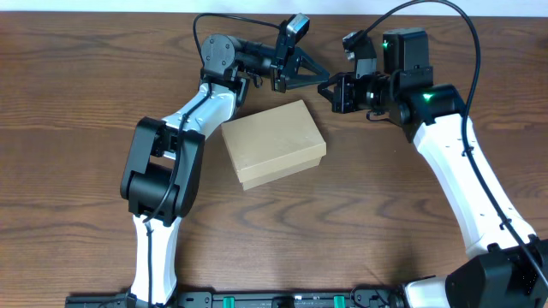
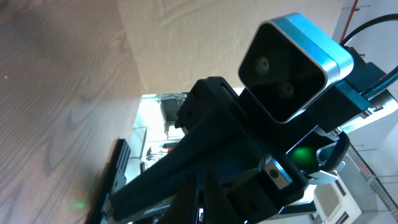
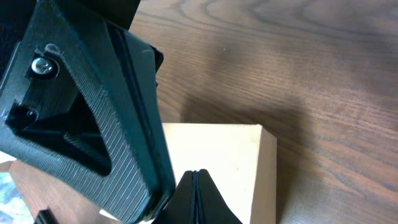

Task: Pack container

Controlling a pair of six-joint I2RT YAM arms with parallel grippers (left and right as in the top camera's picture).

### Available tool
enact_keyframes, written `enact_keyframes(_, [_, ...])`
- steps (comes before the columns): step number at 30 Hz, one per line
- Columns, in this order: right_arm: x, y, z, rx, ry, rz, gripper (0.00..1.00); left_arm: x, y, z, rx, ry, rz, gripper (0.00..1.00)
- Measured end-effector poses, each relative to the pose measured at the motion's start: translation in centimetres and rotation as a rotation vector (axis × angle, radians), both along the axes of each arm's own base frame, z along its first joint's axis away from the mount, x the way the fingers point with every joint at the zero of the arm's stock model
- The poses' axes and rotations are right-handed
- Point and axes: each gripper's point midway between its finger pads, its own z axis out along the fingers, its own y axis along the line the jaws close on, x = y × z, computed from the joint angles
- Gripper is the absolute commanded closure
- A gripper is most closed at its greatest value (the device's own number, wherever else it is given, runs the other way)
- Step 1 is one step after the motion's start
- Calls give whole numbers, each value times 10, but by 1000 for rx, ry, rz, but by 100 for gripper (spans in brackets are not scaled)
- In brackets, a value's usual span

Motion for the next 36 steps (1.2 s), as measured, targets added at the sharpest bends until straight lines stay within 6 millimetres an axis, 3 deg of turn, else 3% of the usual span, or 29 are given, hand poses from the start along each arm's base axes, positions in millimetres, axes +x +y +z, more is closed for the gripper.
enact_keyframes(5, [-15, 8, -6, -26, 54, 28, 99, 5, 6, 0, 2, 0, 14, 95])
enact_keyframes(13, [-40, 31, -19, -99, 93, 98, 99, 42, 55, -3, 14, 42, 136, 95])
enact_keyframes(18, [-47, 42, -20, -113, 88, 129, 99, 58, 71, -10, 40, 144, 174, 94])
enact_keyframes(23, [-49, 45, -21, -121, 84, 136, 99, 63, 76, -14, 26, 92, 187, 95])
enact_keyframes(31, [-51, 48, -21, -125, 83, 144, 99, 67, 80, -17, -70, -289, 196, 91])
enact_keyframes(36, [-53, 51, -22, -128, 89, 140, 99, 78, 79, -43, -43, -187, 216, 92])
